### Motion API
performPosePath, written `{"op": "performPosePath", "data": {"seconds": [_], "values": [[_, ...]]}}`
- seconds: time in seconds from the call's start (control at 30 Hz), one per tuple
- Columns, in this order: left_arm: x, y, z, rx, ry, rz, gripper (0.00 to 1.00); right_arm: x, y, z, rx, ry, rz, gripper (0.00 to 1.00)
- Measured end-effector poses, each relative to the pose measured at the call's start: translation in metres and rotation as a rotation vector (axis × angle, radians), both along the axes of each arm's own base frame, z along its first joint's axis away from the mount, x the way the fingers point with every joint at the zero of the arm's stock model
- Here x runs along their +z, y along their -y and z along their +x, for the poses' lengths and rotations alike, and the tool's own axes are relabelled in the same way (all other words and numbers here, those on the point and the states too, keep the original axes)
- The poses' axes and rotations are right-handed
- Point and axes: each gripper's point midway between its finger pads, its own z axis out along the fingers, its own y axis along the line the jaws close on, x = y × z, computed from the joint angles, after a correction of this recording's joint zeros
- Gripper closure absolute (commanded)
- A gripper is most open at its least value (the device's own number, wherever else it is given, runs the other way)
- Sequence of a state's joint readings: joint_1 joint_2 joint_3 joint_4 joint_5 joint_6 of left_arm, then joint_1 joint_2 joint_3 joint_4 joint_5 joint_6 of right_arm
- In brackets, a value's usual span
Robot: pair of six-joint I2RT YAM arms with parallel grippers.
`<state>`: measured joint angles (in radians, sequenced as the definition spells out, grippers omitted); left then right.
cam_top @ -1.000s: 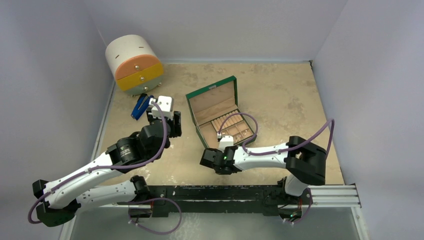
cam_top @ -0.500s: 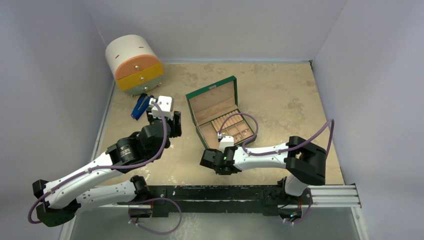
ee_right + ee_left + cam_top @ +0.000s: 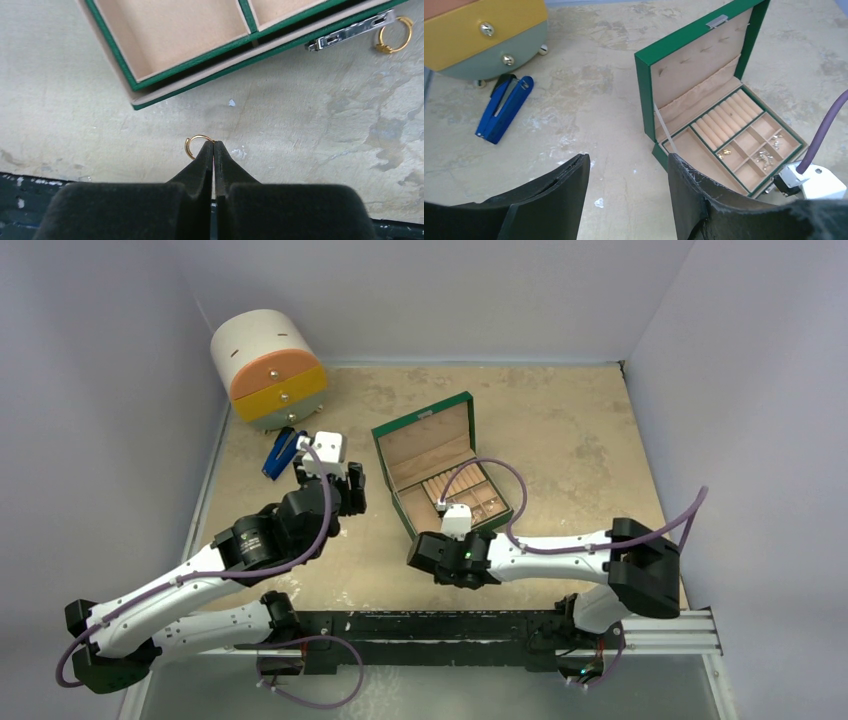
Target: Organize the mixed jewelry
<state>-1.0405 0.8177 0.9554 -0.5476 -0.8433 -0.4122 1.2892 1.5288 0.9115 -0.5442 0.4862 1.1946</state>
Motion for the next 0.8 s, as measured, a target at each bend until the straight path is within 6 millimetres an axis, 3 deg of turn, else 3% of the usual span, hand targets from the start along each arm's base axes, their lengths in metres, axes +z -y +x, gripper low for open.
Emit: {"op": "performPosePath", "data": {"seconds": [0.27,0.53,0.8], "values": [[-0.006,0.017,-0.009,-0.053,-0.054,-0.153,0.41,0.039,0.001,0.011,0.093,0.119,0.096,1.0],[-0.045,0.049,-0.028,-0.153,-0.198,-0.309,0.39,0.082,-0.001,0.022,0.19,0.272,0.206,1.0],[-0.075,0.085,-0.046,-0.262,-0.333,-0.435,0.4,0.111,-0.005,0.032,0.241,0.381,0.243,1.0]]}}
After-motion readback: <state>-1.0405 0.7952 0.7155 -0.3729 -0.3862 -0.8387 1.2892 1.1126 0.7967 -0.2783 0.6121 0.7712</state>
